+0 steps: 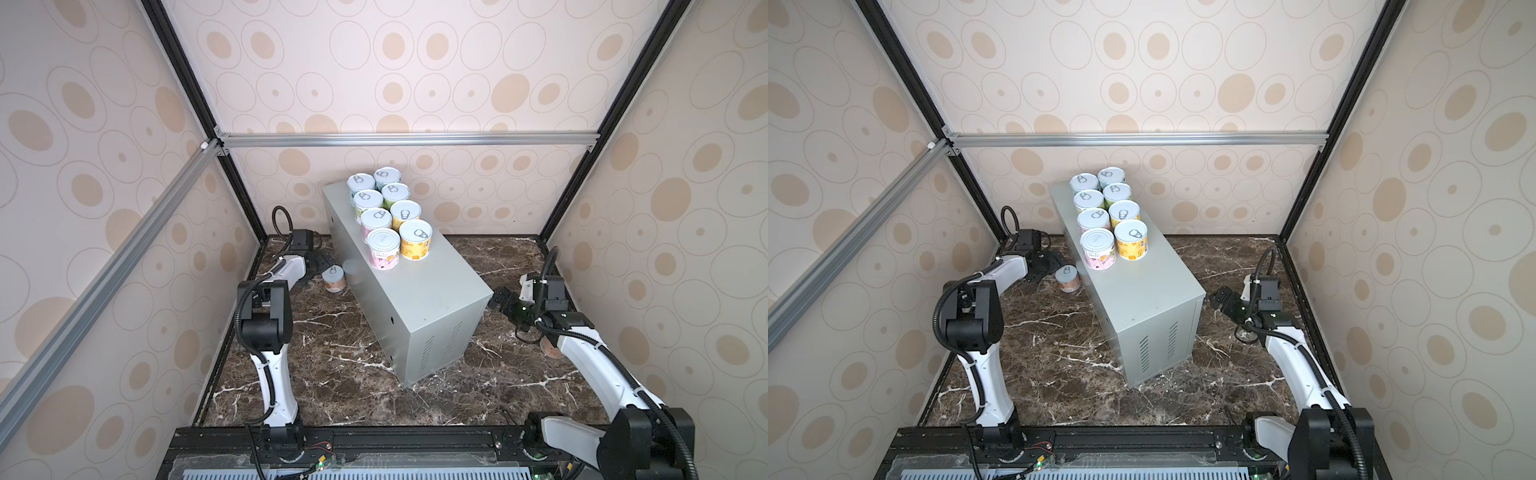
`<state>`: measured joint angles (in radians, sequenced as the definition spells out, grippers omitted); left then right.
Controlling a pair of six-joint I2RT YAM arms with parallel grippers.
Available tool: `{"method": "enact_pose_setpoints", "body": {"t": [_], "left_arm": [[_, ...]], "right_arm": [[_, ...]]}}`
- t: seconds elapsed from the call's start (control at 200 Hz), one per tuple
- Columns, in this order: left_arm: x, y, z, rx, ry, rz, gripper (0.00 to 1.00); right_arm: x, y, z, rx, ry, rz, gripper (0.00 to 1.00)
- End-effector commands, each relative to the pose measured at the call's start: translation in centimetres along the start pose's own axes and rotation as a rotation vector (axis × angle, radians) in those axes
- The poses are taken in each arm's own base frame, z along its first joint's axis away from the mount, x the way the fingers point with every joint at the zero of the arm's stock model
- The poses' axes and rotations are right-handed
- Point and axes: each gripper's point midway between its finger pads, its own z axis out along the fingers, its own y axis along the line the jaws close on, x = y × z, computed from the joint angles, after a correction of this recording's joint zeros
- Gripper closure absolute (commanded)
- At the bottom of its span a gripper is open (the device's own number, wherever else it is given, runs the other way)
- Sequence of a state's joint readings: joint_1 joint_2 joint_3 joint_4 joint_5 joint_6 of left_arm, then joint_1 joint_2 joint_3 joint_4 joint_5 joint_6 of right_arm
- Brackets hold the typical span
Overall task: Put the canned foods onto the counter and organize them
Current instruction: 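Lower the left gripper onto the orange-labelled can by the box and close, then lift the orange-labelled can with the left gripper off the counter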
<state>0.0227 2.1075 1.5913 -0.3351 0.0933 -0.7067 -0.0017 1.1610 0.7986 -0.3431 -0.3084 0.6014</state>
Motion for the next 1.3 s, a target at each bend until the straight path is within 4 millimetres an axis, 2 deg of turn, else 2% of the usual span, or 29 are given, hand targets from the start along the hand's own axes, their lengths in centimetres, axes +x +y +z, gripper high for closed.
{"method": "enact_pose_setpoints", "body": {"t": [0.0, 0.21, 0.36, 0.5, 0.74, 1.035, 1.295], "left_arm": [[-1.0, -1.2, 0.6, 0.045, -0.001, -0.030, 0.01], [-0.7, -1.3, 2.5, 0.026, 0.050, -0.003, 0.01], [-0.3, -1.4, 2.6, 0.028, 0.073, 0.020, 0.01], [0.6, -0.4, 2.0, -0.016, 0.078, 0.035, 0.03], [2.0, 0.2, -0.1, -0.039, 0.059, 0.074, 0.08], [5.4, 0.9, -2.5, -0.105, 0.049, 0.168, 0.10], [8.6, 1.9, -3.1, -0.165, 0.066, 0.242, 0.07]], "right_arm": [[-0.1, 0.2, 0.0, -0.014, 0.003, -0.014, 0.01], [-0.1, 0.5, 0.4, -0.030, 0.018, -0.010, 0.02], [0.2, 0.2, 0.4, -0.026, 0.023, -0.012, 0.02], [0.3, 0.1, 0.2, -0.022, 0.017, -0.019, 0.02], [0.6, 0.4, 0.1, -0.041, 0.021, -0.021, 0.02], [0.8, 0.6, -0.5, -0.058, 0.011, -0.029, 0.02], [1.1, 0.7, -0.5, -0.073, 0.015, -0.027, 0.02]]}}
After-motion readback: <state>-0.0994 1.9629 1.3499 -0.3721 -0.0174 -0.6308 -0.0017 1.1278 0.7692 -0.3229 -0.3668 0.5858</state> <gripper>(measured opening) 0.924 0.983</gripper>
